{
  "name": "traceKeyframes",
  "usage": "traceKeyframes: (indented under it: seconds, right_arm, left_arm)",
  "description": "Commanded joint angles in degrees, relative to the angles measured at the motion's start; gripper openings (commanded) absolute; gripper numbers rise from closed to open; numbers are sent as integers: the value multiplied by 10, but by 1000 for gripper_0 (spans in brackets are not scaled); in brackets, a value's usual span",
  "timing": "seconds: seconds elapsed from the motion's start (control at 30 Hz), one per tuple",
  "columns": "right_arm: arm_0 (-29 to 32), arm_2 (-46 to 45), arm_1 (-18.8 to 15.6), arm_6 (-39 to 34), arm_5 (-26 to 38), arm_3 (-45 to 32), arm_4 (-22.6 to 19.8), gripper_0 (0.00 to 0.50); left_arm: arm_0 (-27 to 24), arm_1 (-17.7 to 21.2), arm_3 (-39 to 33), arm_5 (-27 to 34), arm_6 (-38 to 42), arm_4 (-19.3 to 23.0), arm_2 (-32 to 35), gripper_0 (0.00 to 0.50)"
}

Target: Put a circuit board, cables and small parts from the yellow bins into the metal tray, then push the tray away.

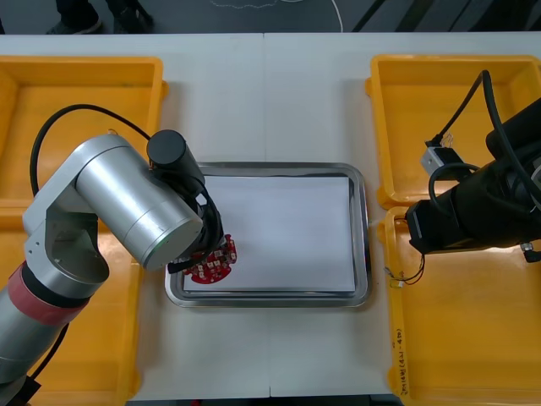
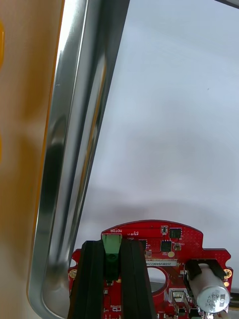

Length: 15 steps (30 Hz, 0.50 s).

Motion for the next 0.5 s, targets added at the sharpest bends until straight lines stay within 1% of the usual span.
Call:
traceKeyframes:
  seconds: [0.03,0.37,0.5]
  right_arm:
    - [-14,6,5,9,3,-18,5,0]
    - [-14,6,5,9,3,-18,5,0]
    - [-14,6,5,10,3,-18,5,0]
  left_arm:
    - [11,-19,2,-21,-5,-8,-4,0]
    - [13,-32,25,-41,-15,-20,-6,0]
    - [26,-39,27,-57,-20,-36,-8,0]
